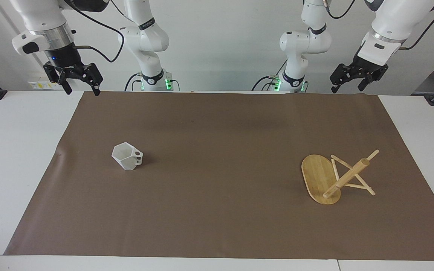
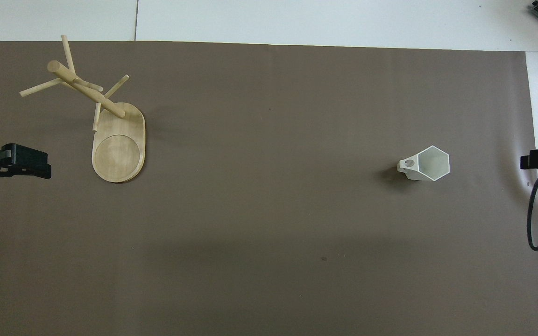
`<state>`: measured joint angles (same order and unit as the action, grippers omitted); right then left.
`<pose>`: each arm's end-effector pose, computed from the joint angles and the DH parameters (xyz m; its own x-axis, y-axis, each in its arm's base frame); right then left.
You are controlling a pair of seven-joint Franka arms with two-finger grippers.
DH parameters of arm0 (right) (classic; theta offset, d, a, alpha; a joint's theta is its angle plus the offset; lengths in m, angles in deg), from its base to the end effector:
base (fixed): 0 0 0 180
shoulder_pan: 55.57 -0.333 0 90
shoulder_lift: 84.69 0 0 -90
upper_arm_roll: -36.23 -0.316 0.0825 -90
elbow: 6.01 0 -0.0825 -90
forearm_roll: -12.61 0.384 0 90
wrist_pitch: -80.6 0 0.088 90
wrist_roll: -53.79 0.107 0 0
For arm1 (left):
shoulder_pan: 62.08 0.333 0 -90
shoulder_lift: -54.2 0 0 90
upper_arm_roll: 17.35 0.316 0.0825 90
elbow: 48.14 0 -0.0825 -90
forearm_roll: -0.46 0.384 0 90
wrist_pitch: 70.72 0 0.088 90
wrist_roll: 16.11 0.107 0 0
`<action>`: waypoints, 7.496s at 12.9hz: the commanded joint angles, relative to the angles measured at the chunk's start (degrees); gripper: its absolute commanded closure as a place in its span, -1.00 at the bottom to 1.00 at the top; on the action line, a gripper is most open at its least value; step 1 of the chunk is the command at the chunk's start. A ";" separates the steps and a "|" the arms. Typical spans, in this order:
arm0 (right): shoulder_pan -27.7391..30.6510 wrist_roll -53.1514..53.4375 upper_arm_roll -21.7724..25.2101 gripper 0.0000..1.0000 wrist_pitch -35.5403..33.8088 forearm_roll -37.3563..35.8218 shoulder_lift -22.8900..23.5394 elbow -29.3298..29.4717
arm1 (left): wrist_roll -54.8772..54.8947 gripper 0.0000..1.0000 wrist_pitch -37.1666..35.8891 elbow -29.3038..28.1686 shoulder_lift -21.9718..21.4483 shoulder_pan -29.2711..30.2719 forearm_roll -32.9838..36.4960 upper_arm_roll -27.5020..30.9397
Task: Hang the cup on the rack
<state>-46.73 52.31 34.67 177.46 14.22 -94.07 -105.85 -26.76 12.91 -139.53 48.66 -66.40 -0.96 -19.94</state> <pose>0.5103 -0.0613 0.6411 0.9883 -0.1035 0.1120 -0.1018 -0.9946 -0.0208 0.5082 -0.0658 0.6552 0.9971 0.0629 -0.0419 0.0635 -0.9979 0.0128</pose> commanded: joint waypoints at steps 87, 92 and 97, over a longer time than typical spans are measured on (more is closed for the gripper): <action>0.03 0.28 -2.75 -0.90 27.85 -1.97 19.93 -14.33 | 7.14 -1.00 1.10 -2.39 -1.75 0.01 2.21 0.48; 0.30 -1.42 -2.75 -0.64 27.94 -2.06 19.93 -14.68 | 7.14 -1.00 1.10 -2.30 -1.75 -0.07 2.21 0.48; 0.56 -0.89 -2.66 0.17 28.73 -2.06 19.93 -14.68 | 7.14 -1.00 1.01 -2.30 -1.75 -0.16 2.12 0.40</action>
<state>-46.85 51.79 32.41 204.59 12.97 -73.74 -119.48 -20.48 13.15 -140.04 48.40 -66.30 0.67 -19.67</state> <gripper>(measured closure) 0.489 0.000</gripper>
